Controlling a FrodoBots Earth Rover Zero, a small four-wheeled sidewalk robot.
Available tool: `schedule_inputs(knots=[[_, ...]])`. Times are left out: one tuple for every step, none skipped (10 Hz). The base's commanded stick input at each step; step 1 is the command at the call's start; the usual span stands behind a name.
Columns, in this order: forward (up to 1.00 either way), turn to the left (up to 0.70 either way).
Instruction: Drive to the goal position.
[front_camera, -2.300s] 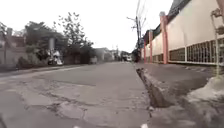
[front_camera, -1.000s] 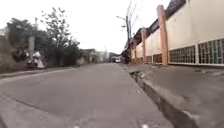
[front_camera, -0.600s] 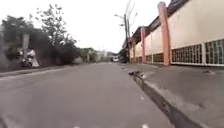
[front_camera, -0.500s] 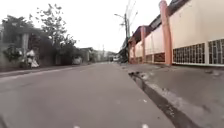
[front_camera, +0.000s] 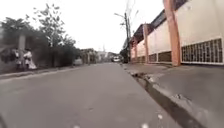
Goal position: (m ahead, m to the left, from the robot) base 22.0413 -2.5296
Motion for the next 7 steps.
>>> schedule_inputs(knots=[[1.0,0.0],[1.0,0.0],[1.0,0.0],[1.0,0.0],[1.0,0.0],[1.0,0.0],[1.0,0.0]])
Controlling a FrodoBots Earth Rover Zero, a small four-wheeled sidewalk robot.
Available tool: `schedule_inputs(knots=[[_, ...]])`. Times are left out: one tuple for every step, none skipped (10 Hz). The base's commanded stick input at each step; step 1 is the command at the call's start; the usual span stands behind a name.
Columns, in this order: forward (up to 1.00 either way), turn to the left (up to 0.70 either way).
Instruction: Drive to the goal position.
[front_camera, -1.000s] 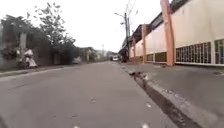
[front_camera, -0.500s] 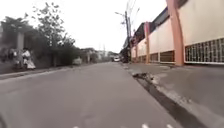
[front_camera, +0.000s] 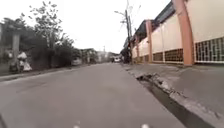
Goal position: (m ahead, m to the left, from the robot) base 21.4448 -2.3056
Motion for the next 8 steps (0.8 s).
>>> schedule_inputs(knots=[[1.0,0.0],[1.0,0.0],[1.0,0.0],[1.0,0.0],[1.0,0.0],[1.0,0.0],[1.0,0.0],[1.0,0.0]])
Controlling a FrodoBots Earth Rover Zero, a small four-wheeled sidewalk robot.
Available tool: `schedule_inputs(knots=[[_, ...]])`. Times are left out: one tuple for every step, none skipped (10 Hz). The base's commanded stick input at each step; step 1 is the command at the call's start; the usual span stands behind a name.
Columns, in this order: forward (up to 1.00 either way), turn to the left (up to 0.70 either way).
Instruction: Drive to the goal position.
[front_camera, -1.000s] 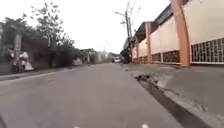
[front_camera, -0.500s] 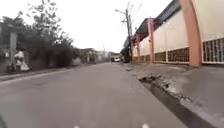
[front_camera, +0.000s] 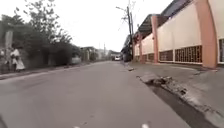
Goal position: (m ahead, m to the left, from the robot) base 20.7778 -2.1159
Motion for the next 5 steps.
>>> schedule_inputs(knots=[[1.0,0.0],[1.0,0.0],[1.0,0.0],[1.0,0.0],[1.0,0.0]])
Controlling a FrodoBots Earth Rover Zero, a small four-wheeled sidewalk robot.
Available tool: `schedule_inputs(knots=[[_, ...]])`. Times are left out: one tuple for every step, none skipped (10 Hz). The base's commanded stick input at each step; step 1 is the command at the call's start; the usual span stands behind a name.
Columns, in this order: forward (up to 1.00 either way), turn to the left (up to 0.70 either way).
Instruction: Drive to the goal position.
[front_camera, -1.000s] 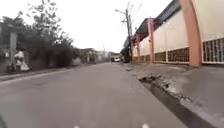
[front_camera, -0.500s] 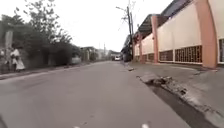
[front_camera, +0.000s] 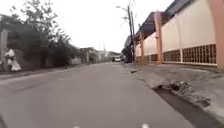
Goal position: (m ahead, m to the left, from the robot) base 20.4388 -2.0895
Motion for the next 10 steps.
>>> schedule_inputs(knots=[[1.0,0.0],[1.0,0.0],[1.0,0.0],[1.0,0.0],[1.0,0.0],[1.0,0.0],[1.0,0.0],[1.0,0.0],[1.0,0.0],[1.0,0.0]])
